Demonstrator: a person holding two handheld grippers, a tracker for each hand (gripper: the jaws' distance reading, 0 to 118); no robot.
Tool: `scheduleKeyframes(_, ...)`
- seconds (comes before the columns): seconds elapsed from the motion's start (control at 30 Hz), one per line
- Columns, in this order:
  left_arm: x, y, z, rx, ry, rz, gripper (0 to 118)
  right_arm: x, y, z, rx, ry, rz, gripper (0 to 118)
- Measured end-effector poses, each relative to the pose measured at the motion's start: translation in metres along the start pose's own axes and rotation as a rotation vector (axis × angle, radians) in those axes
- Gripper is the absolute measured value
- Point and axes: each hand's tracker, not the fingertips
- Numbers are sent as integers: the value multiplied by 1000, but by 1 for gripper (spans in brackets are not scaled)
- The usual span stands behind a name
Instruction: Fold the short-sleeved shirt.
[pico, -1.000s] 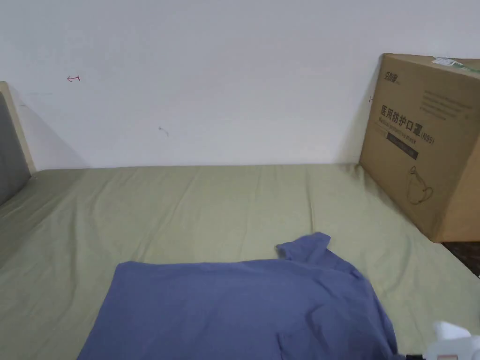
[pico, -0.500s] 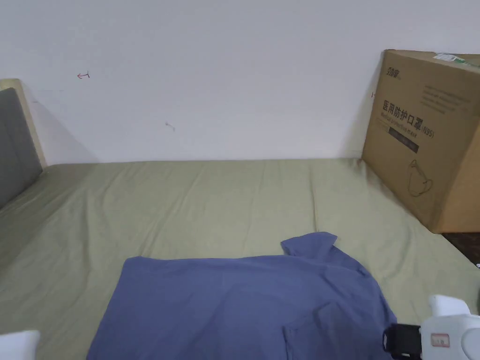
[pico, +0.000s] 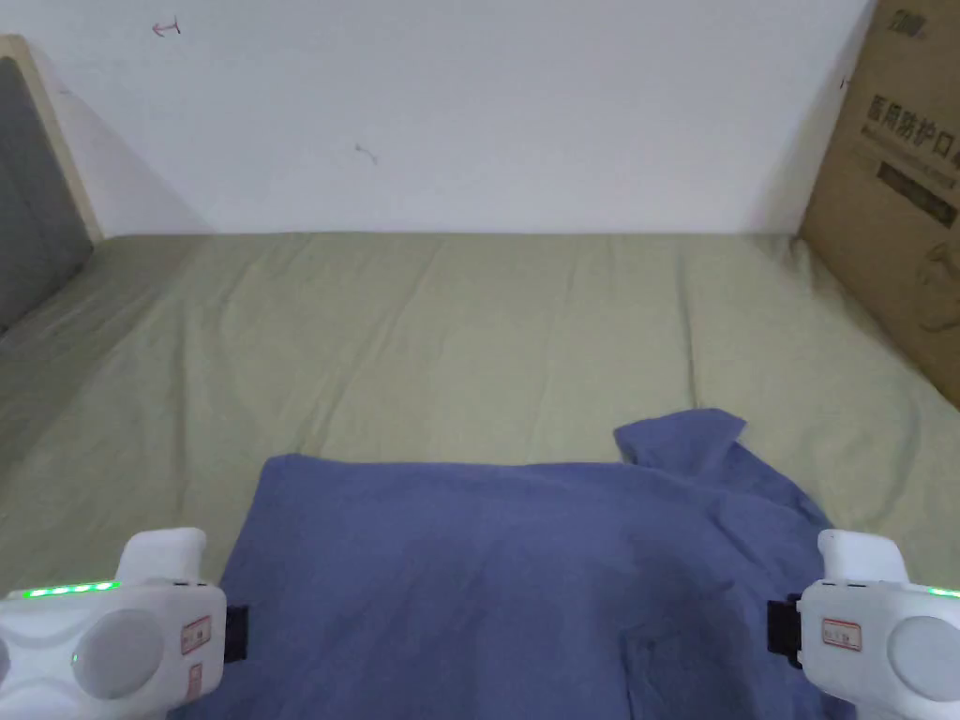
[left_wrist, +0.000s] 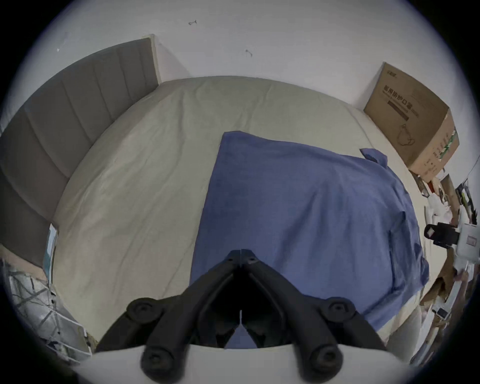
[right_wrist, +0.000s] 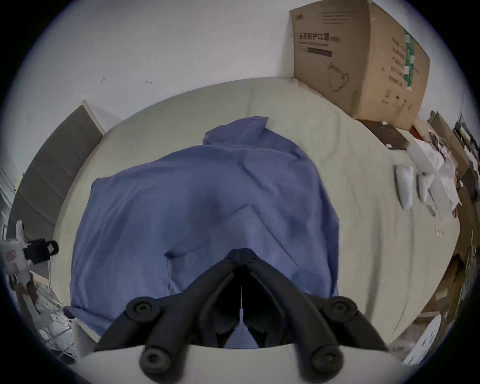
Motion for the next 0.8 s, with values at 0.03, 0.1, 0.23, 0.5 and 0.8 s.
scheduleKeyframes(0.03,-1,7,-9,-7,-2,9,0,-3,5,-6,0,-2,10,0)
scheduleKeyframes(0.1,-2,26,-31,-13,-4,15,0,-6,17,-21,-10,13,18,0)
scheduleKeyframes(0.23,-7,83,-77,3,98,-41,19,-14,39,-39,-13,27,12,0)
scheduleKeyframes(0.5,-21,186,-170,7,73,-30,98,-21,53,-49,9,41,16,0)
scheduleKeyframes(0.8,-28,174,-224,-88,50,90,44,1,44,-55,-36,24,-38,0)
